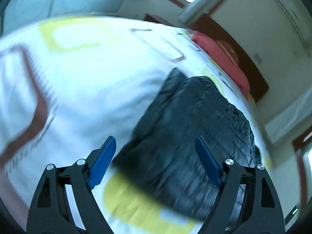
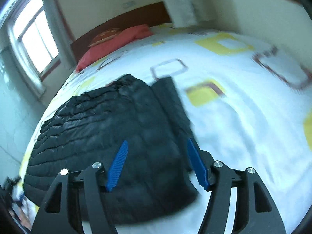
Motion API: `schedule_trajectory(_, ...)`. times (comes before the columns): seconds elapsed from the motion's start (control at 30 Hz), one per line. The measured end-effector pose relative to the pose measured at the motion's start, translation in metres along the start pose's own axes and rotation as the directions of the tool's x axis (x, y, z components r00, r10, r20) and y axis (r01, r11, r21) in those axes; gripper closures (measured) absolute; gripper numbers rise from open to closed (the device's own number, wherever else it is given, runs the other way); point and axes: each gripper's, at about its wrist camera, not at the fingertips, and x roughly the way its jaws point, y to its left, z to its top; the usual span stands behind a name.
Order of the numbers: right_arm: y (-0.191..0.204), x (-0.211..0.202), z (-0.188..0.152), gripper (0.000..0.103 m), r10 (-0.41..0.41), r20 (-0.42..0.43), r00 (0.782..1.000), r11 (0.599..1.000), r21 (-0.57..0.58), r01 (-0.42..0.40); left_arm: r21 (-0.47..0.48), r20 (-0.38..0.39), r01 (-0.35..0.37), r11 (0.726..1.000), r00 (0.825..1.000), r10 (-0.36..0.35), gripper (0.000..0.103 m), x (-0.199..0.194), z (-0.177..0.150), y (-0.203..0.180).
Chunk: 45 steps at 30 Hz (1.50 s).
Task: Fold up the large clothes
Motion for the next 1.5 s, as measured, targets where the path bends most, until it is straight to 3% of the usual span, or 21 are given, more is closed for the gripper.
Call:
schedule_trajectory(0.1, -0.02, 0.003, -0.024, 0.039, 0.027, -0.053, 0.998, 0.995, 0.1, -0.022, -0.133, -0.028, 0.051, 0.99, 0.998, -0.056, 0.019, -0.003, -0.022, 0.026)
schedule_trajectory(0.2, -0.033, 0.019, -0.041, 0.039, 0.128, -0.092, 0.987, 0.969, 0.223, -0.105, -0.17, -0.031, 0.066, 0.983, 0.997, -0.073, 0.019, 0.002, -0.027, 0.031)
schedule_trajectory(0.3, -0.037, 0.028, -0.038, 0.038, 0.191, -0.025, 0.981, 0.937, 0.301, -0.175, -0.176, -0.021, 0.123, 0.977, 0.991, -0.129, 0.017, 0.015, -0.02, 0.023)
schedule_trajectory(0.4, -0.04, 0.045, -0.03, 0.038, 0.229, -0.003, 0.973, 0.904, 0.371, -0.211, -0.193, 0.012, 0.13, 0.973, 0.991, -0.13, 0.017, 0.026, -0.014, 0.017)
schedule_trajectory(0.43, -0.038, 0.048, -0.026, 0.039, 0.22, 0.006, 0.976, 0.906, 0.37, -0.206, -0.201, 0.01, 0.136, 0.97, 0.991, -0.137, 0.022, 0.031, -0.012, 0.015)
schedule_trajectory(0.47, -0.037, 0.049, -0.025, 0.046, 0.21, 0.007, 0.978, 0.909, 0.366, -0.198, -0.21, 0.005, 0.137, 0.968, 0.99, -0.139, 0.033, 0.034, -0.012, 0.015)
schedule_trajectory(0.5, -0.034, 0.051, -0.023, 0.053, 0.21, 0.001, 0.978, 0.914, 0.356, -0.197, -0.216, 0.006, 0.122, 0.969, 0.992, -0.124, 0.036, 0.037, -0.012, 0.013)
schedule_trajectory(0.57, -0.034, 0.053, -0.024, 0.07, 0.238, 0.003, 0.971, 0.902, 0.369, -0.222, -0.198, 0.013, 0.121, 0.973, 0.993, -0.121, 0.058, 0.037, -0.013, 0.009)
schedule_trajectory(0.73, -0.039, 0.036, -0.031, 0.082, 0.283, 0.02, 0.959, 0.892, 0.361, -0.271, -0.149, 0.019, 0.146, 0.978, 0.989, -0.144, 0.076, 0.022, -0.017, 0.008)
schedule_trajectory(0.87, -0.041, 0.011, -0.042, 0.083, 0.275, 0.017, 0.961, 0.907, 0.328, -0.265, -0.157, 0.009, 0.153, 0.976, 0.988, -0.154, 0.078, 0.005, -0.021, 0.016)
schedule_trajectory(1.3, -0.08, -0.078, -0.118, 0.083, 0.269, -0.038, 0.962, 0.921, 0.304, -0.245, -0.16, -0.043, 0.142, 0.977, 0.988, -0.15, 0.078, -0.09, -0.084, 0.074)
schedule_trajectory(1.5, -0.092, -0.102, -0.141, 0.083, 0.262, -0.055, 0.964, 0.927, 0.291, -0.235, -0.159, -0.061, 0.135, 0.978, 0.987, -0.146, 0.078, -0.115, -0.103, 0.092)
